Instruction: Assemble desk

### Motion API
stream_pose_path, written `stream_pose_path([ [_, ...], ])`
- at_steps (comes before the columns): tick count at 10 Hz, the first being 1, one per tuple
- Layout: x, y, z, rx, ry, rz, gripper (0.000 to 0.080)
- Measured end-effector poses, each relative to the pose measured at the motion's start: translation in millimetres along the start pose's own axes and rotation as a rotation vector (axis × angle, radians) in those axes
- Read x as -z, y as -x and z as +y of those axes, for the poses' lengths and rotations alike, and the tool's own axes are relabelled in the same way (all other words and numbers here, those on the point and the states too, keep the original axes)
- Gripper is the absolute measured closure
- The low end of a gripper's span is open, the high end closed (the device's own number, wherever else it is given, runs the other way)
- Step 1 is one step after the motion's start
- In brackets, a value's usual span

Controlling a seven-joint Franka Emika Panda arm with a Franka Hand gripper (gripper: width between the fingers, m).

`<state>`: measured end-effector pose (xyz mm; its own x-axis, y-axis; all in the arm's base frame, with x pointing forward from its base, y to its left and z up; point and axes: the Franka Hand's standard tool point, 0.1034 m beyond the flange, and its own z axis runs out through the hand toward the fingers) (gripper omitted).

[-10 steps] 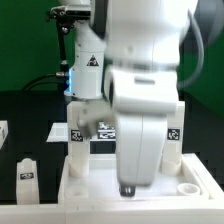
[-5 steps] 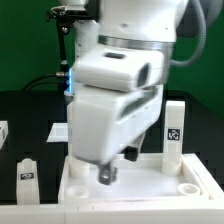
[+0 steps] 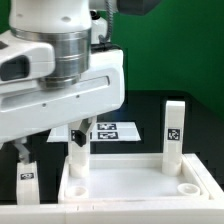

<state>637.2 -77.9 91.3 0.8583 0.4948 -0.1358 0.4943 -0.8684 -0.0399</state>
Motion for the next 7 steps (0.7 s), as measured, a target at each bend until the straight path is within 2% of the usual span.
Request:
stream_pose_path([
  [1,-0.8,-0.4,-1.5,-0.050,-0.001,-0.001,0.0150],
  [2,-3.1,3.2,1.2,-0.126,-0.015,-0.002,0.0150],
  [3,-9.9,17.2,19.9,-0.192,-0.034,-0.007,0.0150],
  [4,-17.0,29.1,38.9,-0.227,-0.034,-0.012,0.0150],
  [5,-26.5,35.1,44.1,-0.234,-0.039,-0.020,0.0150],
  [7,-48.6,42.1,41.9,-0.248,-0.054,-0.050,0.0150],
])
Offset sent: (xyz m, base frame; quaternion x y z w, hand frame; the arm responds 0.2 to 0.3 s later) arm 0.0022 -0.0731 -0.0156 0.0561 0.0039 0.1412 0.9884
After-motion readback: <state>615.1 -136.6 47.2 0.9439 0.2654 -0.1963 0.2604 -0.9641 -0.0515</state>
